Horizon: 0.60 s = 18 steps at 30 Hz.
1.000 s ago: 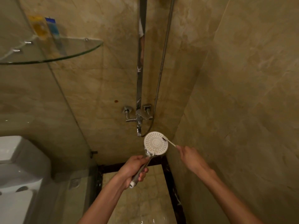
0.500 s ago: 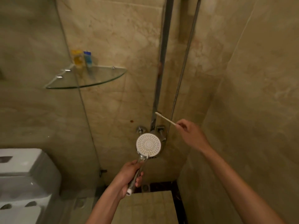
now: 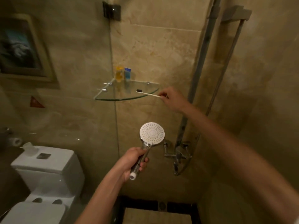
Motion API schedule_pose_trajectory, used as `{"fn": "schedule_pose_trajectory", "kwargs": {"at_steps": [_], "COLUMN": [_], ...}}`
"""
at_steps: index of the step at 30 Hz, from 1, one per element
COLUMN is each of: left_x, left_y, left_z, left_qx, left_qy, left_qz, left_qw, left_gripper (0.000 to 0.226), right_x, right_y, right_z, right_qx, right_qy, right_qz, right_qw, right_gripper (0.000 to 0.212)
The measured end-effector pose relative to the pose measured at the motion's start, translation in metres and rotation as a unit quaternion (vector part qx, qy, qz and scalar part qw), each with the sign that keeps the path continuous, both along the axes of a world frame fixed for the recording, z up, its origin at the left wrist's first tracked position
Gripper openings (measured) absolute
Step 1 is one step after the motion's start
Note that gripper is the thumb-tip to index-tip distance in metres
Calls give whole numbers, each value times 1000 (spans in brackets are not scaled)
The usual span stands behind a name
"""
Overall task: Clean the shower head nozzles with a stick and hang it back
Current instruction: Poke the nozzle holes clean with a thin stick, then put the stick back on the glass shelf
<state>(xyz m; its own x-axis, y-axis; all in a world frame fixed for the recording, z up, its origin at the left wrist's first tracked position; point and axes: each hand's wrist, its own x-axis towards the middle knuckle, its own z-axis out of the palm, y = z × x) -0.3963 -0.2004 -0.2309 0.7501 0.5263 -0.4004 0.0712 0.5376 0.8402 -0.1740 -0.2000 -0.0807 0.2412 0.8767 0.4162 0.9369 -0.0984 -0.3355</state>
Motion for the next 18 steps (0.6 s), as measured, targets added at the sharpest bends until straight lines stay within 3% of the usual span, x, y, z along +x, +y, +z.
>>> {"fn": "schedule_pose_trajectory", "kwargs": {"at_steps": [8,18], "left_x": [-20,-28], "left_y": [23,38], "left_z": [4,-7], "left_qx": [-7,-21], "left_qy": [-3,-7], "left_qz": [16,22], "left_qw": [1000,1000], "left_gripper": [3,3], "right_x": [-24,-37], "right_y": [83,119], "right_z": [16,3], "right_qx": [-23,-21], "right_qy": [7,87], "right_qz": [-15,-40], "right_qw": [1000,995], "right_gripper": [22,19]}}
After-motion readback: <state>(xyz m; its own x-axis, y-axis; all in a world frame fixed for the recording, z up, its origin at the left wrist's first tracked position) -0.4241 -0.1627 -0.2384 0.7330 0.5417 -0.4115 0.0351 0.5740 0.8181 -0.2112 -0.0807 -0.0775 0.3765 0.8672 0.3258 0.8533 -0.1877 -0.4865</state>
